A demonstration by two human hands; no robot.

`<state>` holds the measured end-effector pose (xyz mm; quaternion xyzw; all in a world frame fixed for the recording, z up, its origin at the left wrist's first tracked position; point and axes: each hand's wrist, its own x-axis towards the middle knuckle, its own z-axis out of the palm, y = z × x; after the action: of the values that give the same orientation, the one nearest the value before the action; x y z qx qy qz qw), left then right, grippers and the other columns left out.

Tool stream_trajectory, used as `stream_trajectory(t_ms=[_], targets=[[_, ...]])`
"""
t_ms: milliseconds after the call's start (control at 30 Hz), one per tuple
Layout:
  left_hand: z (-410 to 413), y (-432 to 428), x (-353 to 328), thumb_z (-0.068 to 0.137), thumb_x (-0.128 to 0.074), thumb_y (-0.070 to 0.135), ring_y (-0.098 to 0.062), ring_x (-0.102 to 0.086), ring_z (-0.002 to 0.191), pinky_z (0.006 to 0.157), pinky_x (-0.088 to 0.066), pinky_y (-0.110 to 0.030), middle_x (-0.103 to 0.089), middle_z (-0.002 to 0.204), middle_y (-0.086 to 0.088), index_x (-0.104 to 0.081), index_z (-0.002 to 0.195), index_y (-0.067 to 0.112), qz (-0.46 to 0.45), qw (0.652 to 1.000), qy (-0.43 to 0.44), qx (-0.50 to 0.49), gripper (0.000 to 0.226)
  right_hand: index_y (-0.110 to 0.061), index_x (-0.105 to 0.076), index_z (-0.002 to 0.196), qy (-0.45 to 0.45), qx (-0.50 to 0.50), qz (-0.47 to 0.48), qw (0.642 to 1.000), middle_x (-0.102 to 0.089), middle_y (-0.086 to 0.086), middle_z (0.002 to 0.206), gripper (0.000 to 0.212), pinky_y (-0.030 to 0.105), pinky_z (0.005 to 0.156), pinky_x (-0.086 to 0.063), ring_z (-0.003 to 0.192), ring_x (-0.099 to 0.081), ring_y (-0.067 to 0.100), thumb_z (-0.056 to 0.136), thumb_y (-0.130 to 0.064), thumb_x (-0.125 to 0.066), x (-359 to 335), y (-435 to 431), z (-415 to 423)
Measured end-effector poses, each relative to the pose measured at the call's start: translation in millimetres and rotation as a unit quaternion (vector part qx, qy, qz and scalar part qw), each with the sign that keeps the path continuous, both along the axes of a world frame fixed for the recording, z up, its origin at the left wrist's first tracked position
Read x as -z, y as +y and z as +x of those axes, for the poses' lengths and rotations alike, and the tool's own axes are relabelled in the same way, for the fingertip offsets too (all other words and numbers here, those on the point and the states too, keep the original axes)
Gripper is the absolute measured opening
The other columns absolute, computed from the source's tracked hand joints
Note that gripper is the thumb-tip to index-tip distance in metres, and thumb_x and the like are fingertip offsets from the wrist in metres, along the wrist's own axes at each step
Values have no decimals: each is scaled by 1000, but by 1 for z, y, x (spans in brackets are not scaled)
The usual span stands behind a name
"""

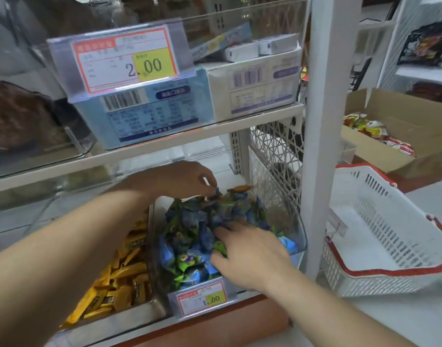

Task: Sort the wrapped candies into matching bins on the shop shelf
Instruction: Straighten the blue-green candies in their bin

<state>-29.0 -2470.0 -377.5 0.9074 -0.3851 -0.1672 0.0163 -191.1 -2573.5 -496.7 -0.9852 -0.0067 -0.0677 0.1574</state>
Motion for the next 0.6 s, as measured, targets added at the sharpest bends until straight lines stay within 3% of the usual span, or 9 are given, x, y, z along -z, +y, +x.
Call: stream_trajectory(t_ms=[133,333,600], targets=[[32,-42,51,98,-55,32,-16,-55,107,89,-42,-26,-63,126,-1,-68,118,22,-22,999,-6,-43,26,-32,-53,114,-6,4,11,1000,-60,-4,117,45,37,66,-41,114,-51,25,84,-57,-31,2,-2,1],[55,-62,101,102,-48,23,-23,-51,125,105,-39,-33,-54,141,-4,-60,133,19,15,997,-20,-66,33,-33,-53,116,-12,18,20,1000,-59,-4,117,46,40,74,-48,120,-47,23,83,-56,-33,4,0,0],[61,-49,106,97,-61,23,-20,-53,124,98,-37,-25,-58,137,-2,-58,137,22,20,999,-1,-49,41,-33,-54,118,-2,30,23,999,-58,-2,118,51,40,75,-48,120,-48,24,81,-59,-30,4,-1,1]])
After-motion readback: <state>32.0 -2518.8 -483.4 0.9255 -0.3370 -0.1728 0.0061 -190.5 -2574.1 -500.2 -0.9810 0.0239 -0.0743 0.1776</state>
